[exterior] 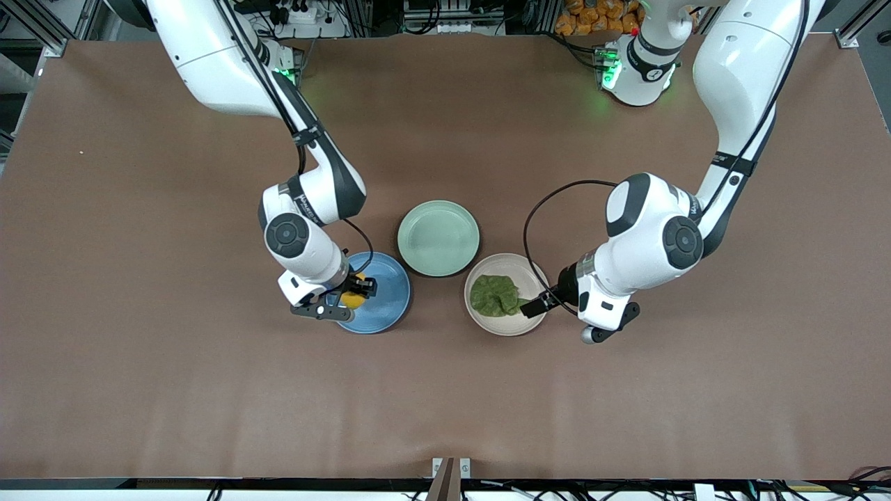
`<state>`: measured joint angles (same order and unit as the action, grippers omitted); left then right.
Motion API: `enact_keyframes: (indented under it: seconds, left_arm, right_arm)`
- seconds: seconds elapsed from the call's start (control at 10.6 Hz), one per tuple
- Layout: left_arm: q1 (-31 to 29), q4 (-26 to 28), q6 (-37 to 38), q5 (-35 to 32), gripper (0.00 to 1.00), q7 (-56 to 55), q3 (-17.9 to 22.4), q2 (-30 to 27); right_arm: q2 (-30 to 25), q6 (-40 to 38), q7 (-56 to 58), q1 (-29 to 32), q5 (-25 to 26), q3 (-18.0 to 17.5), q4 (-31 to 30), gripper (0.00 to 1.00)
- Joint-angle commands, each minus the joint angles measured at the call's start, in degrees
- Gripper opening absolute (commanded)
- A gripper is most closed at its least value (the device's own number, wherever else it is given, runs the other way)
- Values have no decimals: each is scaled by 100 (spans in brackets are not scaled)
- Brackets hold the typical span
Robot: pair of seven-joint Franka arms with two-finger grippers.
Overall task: Place lemon and lettuce in plates
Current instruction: 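Carry the lemon onto the blue plate with the right gripper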
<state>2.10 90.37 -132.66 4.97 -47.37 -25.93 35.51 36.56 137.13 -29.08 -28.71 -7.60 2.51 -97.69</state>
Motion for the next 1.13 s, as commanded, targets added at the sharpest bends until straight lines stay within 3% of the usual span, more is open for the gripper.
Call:
enact_keyframes:
  seconds: [0.0,0.75,0.85,0.94,1.03]
  left_arm:
    - [-17,51,144,-652,100,-26,-9,-114]
    - [-34,77,223,-1656,100,114,-9,-220]
    - [-78,77,214,-1657,100,141,-9,-229]
    - [-165,77,319,-1666,100,245,-9,-246]
    - [-218,60,546,-1666,100,420,-9,-255]
  right_arm:
    - [105,-3,-115,-108,4,39,110,33]
    - [466,630,-98,-135,74,48,101,48]
    - [457,630,-106,-135,83,48,101,60]
    - [457,630,-107,-144,92,56,101,100]
    - [440,622,-107,-144,83,56,110,100]
